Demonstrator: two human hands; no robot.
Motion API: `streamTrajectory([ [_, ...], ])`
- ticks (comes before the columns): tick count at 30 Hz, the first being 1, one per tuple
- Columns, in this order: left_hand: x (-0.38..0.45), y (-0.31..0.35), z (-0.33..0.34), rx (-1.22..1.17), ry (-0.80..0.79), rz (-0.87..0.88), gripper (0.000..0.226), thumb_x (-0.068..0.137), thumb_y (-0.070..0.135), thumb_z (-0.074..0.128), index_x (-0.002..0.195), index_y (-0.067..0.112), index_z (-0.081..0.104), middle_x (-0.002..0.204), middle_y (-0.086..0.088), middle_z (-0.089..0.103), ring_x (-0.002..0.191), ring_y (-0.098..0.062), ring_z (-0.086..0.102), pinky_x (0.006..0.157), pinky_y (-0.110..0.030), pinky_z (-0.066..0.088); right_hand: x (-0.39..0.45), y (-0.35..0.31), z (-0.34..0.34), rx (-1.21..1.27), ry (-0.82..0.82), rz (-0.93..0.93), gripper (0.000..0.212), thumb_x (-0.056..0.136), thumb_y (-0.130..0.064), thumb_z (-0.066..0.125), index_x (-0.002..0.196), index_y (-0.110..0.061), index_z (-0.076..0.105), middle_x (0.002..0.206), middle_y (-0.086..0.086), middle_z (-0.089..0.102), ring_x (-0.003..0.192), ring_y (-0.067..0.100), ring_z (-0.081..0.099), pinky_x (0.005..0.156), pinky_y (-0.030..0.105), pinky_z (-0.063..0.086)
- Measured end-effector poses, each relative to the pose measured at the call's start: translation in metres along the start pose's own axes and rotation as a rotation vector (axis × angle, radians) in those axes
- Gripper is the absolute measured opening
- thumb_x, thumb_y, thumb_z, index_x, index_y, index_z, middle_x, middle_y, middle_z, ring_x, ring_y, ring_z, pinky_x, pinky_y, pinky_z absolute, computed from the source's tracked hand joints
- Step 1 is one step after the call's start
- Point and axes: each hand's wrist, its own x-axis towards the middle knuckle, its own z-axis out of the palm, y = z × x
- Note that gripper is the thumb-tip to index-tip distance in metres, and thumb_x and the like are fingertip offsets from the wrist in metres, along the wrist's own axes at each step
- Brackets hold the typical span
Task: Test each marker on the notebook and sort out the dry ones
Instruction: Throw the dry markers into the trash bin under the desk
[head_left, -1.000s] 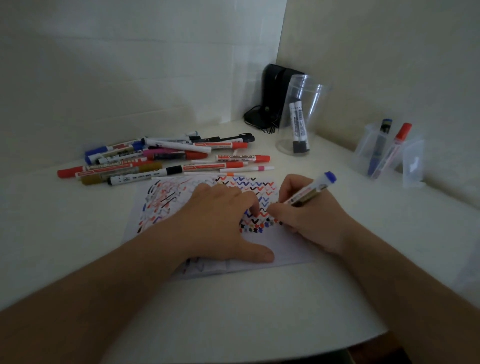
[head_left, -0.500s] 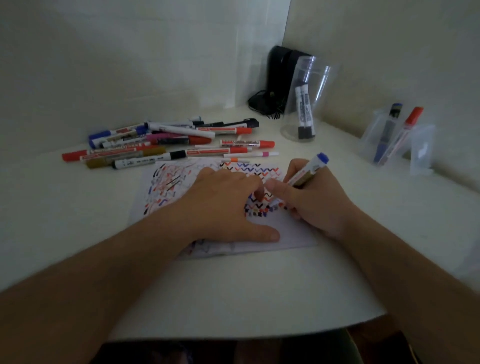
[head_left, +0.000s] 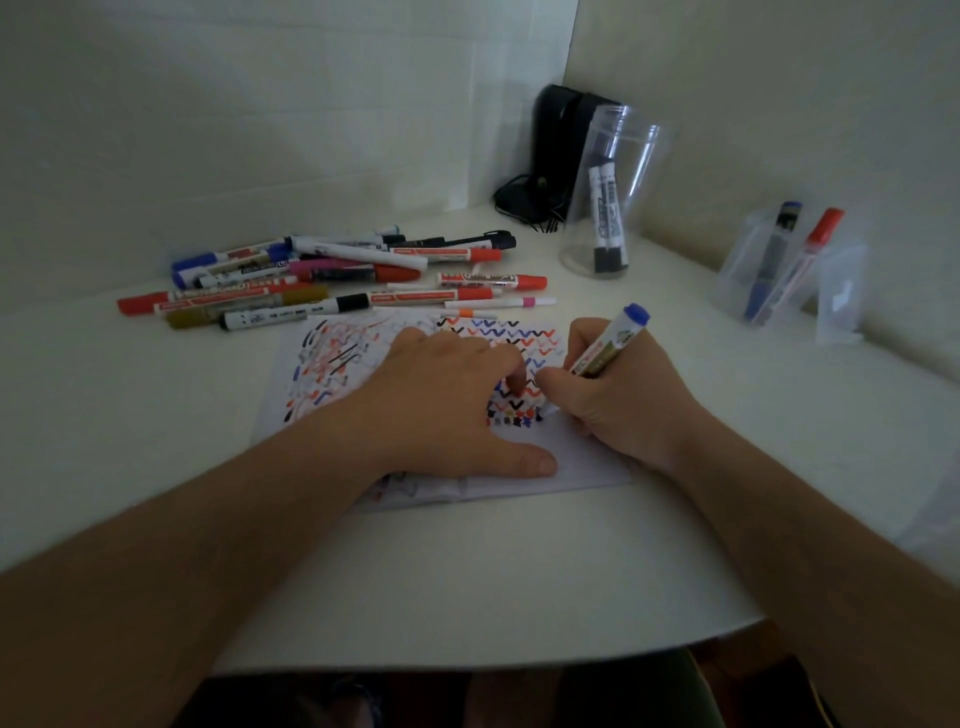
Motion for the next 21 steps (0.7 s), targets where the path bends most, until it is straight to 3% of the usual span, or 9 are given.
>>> streamTrajectory([
  [4,-0.0005,0.0004,-0.0012,-0.004,-0.011,-0.001,0.081,0.06,0.104,0.038,0.118,0.047,0.045,0.108,0.017,0.053,0.102,-0.013,0.05,0.1,-0.047,0.036,-0.0003,0.0023,-0.0009,0.031,0.008,-0.004,0.039,0.083,-0.023,0.08,0.068,-0.008,0.047,0.067,0.024,0.06,0.059,0.043,0.059,0.057,0.05,0.054],
  [9,-0.0014,0.0014,-0.0017,0.0,-0.004,-0.004,0.082,0.059,0.103,0.038,0.117,0.046,0.046,0.107,0.017,0.055,0.101,-0.014,0.051,0.1,-0.046,0.037,0.0003,0.0041,0.0003,0.033,-0.015,-0.003,0.037,0.082,-0.019,0.079,0.072,-0.001,0.048,0.067,0.023,0.06,0.056,0.039,0.056,0.055,0.051,0.053],
  [13,-0.0015,0.0018,-0.0016,-0.002,-0.006,-0.007,0.081,0.058,0.104,0.037,0.116,0.048,0.046,0.104,0.019,0.051,0.1,-0.013,0.051,0.099,-0.047,0.037,0.0013,0.0031,-0.0001,0.044,0.01,0.003,0.036,0.082,-0.019,0.078,0.069,-0.006,0.047,0.068,0.024,0.059,0.054,0.027,0.053,0.054,0.047,0.052],
  [21,-0.0024,0.0024,-0.0028,-0.005,-0.014,-0.015,0.083,0.059,0.104,0.038,0.119,0.047,0.045,0.106,0.019,0.052,0.1,-0.012,0.05,0.099,-0.045,0.036,0.0,0.0028,-0.0006,0.067,-0.025,0.01,0.038,0.083,-0.018,0.079,0.066,-0.012,0.045,0.067,0.023,0.058,0.054,0.021,0.051,0.055,0.039,0.046],
])
